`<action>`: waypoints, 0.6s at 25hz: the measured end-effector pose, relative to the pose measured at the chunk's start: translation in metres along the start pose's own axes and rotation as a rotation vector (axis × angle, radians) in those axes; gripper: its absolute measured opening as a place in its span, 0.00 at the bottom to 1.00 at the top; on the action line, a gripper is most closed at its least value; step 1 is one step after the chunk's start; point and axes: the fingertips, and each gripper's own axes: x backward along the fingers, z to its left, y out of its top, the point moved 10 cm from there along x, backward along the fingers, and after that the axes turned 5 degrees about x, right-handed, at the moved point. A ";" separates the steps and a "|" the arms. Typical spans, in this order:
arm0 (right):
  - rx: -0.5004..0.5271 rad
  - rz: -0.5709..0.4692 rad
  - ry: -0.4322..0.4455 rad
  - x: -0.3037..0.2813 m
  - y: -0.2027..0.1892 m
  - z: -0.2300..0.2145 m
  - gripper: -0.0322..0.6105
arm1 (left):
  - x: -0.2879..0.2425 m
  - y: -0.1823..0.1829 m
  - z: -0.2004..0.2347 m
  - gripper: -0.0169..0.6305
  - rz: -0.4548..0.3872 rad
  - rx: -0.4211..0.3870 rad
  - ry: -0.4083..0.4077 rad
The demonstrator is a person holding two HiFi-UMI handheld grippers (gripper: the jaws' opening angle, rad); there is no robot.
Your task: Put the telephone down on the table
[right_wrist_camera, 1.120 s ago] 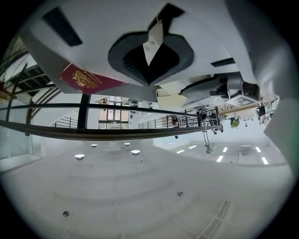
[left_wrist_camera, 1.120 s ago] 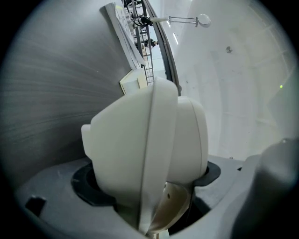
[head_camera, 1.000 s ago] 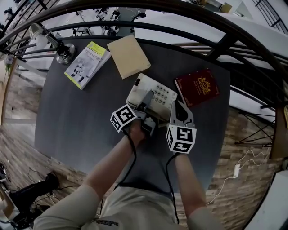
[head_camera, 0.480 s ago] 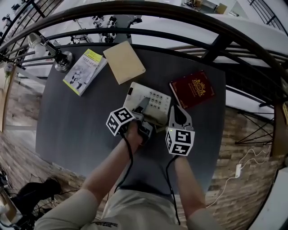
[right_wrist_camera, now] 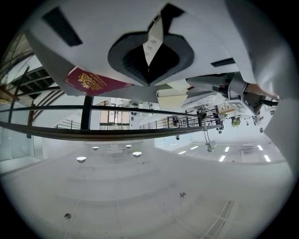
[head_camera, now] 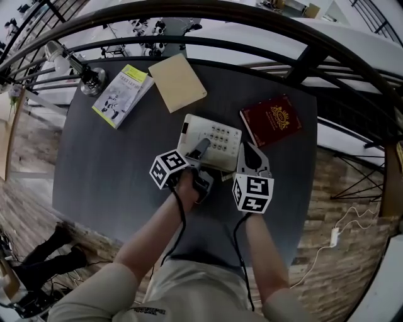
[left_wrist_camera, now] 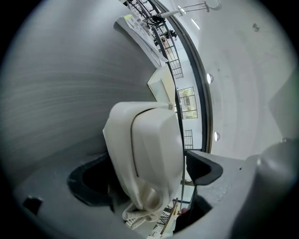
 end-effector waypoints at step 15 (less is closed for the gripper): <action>0.049 -0.064 0.006 0.039 0.037 0.004 0.05 | 0.067 -0.016 -0.046 0.78 -0.094 -0.246 -0.016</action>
